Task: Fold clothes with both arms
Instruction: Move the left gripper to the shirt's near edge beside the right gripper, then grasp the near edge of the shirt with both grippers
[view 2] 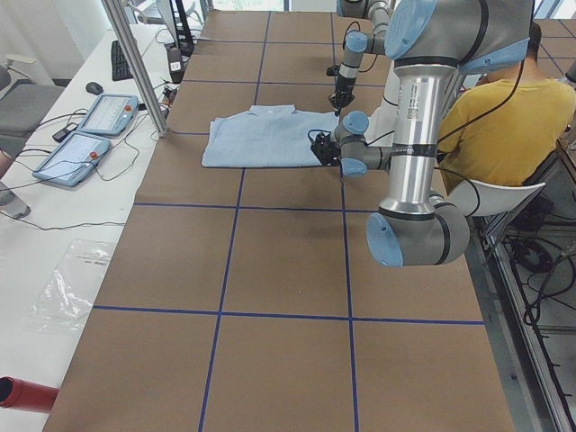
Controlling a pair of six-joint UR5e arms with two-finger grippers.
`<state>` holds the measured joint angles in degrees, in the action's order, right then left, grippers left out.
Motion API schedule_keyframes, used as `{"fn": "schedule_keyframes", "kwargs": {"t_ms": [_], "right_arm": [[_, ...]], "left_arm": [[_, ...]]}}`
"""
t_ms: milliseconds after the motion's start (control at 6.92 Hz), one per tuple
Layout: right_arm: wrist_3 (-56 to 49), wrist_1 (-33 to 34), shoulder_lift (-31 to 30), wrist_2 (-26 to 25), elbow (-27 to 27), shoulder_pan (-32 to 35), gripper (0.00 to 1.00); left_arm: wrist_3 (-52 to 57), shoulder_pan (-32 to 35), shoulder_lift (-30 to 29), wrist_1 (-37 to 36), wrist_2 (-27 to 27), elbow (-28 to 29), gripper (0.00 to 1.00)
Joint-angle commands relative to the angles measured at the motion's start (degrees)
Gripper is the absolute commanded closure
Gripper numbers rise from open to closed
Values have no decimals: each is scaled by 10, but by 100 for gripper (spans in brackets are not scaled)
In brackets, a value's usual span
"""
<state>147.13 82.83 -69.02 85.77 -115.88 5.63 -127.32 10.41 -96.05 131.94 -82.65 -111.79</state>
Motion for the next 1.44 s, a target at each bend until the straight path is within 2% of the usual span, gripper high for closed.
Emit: {"fn": "schedule_keyframes", "kwargs": {"t_ms": [0, 1300], "right_arm": [[0, 1, -1, 1, -1, -1, 100], [-1, 1, -1, 3, -1, 0, 100]], "left_arm": [[-10, -27, -3, -12, 11, 4, 43], [-10, -50, -5, -12, 12, 12, 49]]}}
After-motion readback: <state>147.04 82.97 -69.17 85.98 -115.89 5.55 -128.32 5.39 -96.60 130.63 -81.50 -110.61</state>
